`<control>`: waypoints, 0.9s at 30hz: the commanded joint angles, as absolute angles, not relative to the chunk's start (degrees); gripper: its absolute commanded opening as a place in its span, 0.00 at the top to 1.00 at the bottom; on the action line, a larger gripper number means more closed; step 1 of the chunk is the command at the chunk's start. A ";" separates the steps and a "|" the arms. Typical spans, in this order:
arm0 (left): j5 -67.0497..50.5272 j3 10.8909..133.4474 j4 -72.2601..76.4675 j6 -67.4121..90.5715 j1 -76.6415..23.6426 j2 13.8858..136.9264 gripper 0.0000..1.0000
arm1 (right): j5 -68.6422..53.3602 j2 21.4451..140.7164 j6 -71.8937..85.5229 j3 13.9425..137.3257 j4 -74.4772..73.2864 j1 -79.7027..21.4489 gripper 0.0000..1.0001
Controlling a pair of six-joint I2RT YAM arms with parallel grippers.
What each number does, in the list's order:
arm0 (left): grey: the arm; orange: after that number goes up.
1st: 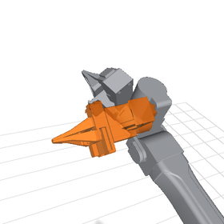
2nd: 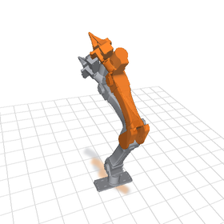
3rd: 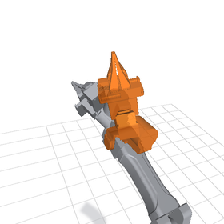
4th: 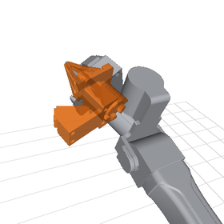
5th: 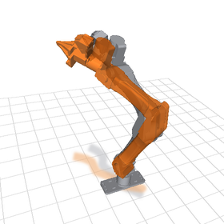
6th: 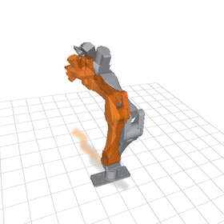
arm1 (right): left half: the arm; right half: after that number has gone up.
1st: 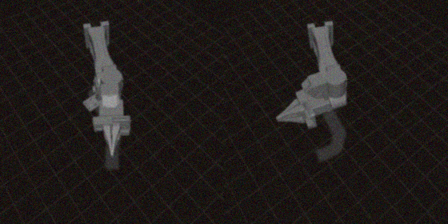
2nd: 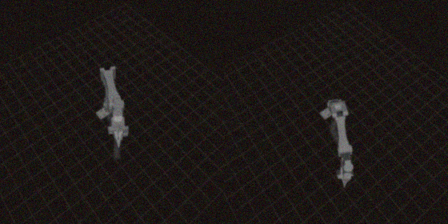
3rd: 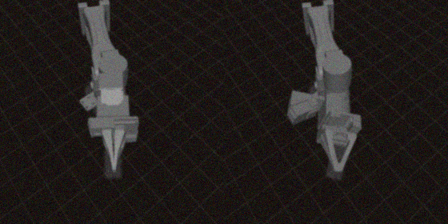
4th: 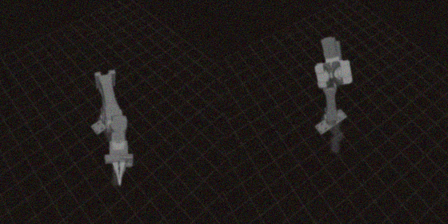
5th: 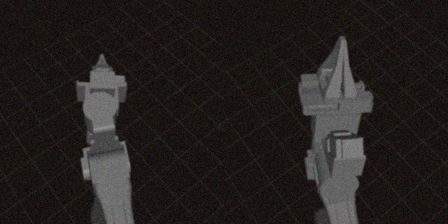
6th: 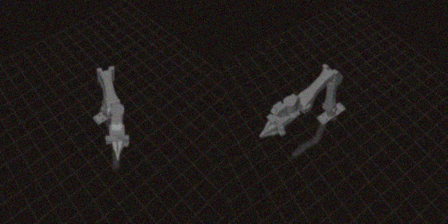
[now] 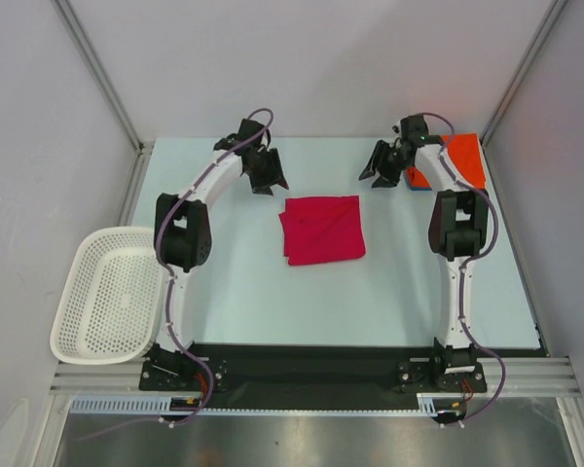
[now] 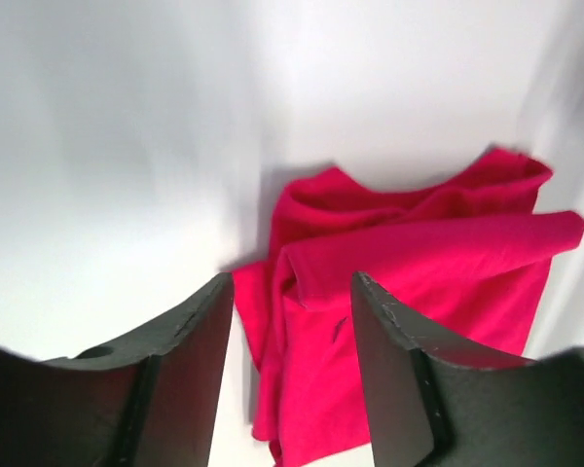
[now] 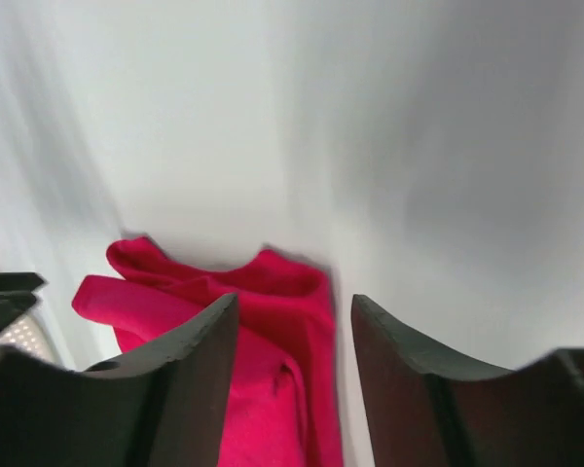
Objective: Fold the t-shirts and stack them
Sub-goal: Fold the tshirt
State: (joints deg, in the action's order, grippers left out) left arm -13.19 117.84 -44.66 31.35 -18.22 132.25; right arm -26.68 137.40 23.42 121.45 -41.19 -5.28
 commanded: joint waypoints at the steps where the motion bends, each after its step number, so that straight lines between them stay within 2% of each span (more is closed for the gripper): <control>1: -9.48 117.36 -40.44 30.50 -17.49 123.59 0.43 | -23.47 131.17 19.78 124.56 -48.07 -4.57 0.43; 2: -13.76 115.59 -39.39 30.85 -18.01 122.27 0.43 | -24.25 128.61 19.51 122.10 -46.60 -4.74 0.43; 5: -25.44 105.67 -32.19 32.77 -19.68 117.17 0.53 | -29.96 119.75 22.31 107.71 -40.12 -6.23 0.44; 8: -32.67 93.99 -19.58 37.24 -21.96 112.07 0.64 | -35.49 113.75 26.00 95.56 -30.90 -8.25 0.51; 10: -37.24 86.53 -11.22 41.89 -23.37 110.92 0.75 | -38.92 113.20 31.09 89.16 -24.65 -9.40 0.64; 11: -37.27 84.92 -9.25 43.32 -23.73 110.92 0.75 | -39.72 113.20 31.11 88.16 -23.48 -9.40 0.64; 12: -39.44 83.86 -7.75 44.55 -23.99 111.44 0.78 | -40.86 114.42 32.33 87.46 -22.51 -9.93 0.70; 14: -40.60 82.18 -4.67 46.57 -24.69 113.99 0.79 | -41.83 115.83 33.22 85.79 -17.96 -10.37 0.78; 15: -40.52 81.92 -2.31 47.02 -24.78 114.86 0.80 | -41.92 117.32 33.57 85.61 -16.80 -10.37 0.85; 18: -39.73 82.44 0.52 48.16 -24.70 118.90 0.80 | -43.50 121.70 35.59 85.60 -10.91 -9.93 0.96; 23: -38.85 86.92 6.49 49.38 -23.56 126.37 0.80 | -46.84 128.13 40.23 85.35 5.30 -8.53 1.00; 27: -38.15 89.11 10.20 49.75 -21.71 131.64 0.80 | -47.90 134.46 42.54 90.51 9.23 -7.12 1.00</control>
